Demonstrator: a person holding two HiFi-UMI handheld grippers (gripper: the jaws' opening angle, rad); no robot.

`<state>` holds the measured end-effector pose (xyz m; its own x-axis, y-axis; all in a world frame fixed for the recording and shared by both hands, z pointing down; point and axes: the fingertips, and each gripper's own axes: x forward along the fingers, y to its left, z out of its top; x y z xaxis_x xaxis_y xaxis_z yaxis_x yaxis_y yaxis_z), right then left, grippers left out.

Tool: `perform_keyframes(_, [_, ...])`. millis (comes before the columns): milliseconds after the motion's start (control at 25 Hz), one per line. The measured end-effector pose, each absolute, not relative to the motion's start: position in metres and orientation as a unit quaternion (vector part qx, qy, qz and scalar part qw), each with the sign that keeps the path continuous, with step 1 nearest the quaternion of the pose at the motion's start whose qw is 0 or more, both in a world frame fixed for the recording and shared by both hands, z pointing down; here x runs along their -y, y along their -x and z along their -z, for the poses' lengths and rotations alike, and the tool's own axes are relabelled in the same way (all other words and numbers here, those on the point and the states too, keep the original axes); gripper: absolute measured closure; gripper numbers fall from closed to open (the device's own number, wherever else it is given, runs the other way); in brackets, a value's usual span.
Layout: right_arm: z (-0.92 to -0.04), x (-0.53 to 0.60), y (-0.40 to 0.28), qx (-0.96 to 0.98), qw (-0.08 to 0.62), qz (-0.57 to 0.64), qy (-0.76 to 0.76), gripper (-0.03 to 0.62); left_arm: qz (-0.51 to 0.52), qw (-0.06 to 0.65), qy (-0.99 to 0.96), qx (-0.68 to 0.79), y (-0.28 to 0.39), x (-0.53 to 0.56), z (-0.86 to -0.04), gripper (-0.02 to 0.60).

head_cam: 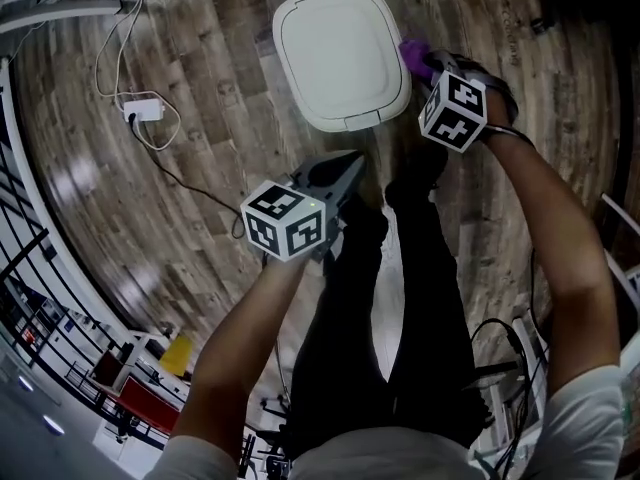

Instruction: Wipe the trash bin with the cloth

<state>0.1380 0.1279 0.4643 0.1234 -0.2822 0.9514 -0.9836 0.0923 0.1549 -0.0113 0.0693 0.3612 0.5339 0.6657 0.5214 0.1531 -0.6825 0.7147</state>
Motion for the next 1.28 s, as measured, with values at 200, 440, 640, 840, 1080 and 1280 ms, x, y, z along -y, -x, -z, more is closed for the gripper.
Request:
perform_keyframes(200, [-0.467, -0.143, -0.102, 0.557, 0.478, -0.374, -0.567, 0.497, -0.419, 0.311, -0.816, -0.248, 0.023, -0.066, -0.360, 0.577])
perform_keyframes(440, [-0.472, -0.157, -0.056, 0.576, 0.479, -0.381, -0.542, 0.497, -0.417, 0.320, -0.814, -0.247, 0.034, -0.072, -0.360, 0.577])
perform_keyframes(640, [-0.476, -0.176, -0.018, 0.594, 0.485, -0.385, -0.514, 0.496, -0.423, 0.333, -0.808, -0.241, 0.049, -0.076, -0.368, 0.577])
perform_keyframes(840, [-0.462, -0.193, -0.033, 0.551, 0.439, -0.422, -0.571, 0.497, -0.424, 0.333, -0.809, -0.234, 0.054, -0.071, -0.364, 0.578])
perform_keyframes(1080, [-0.453, -0.198, -0.075, 0.452, 0.369, -0.463, -0.667, 0.497, -0.417, 0.332, -0.817, -0.219, 0.055, -0.056, -0.362, 0.578])
perform_keyframes(1280, [-0.457, -0.173, -0.081, 0.412, 0.314, -0.480, -0.708, 0.496, -0.412, 0.335, -0.820, -0.213, 0.054, -0.051, -0.362, 0.577])
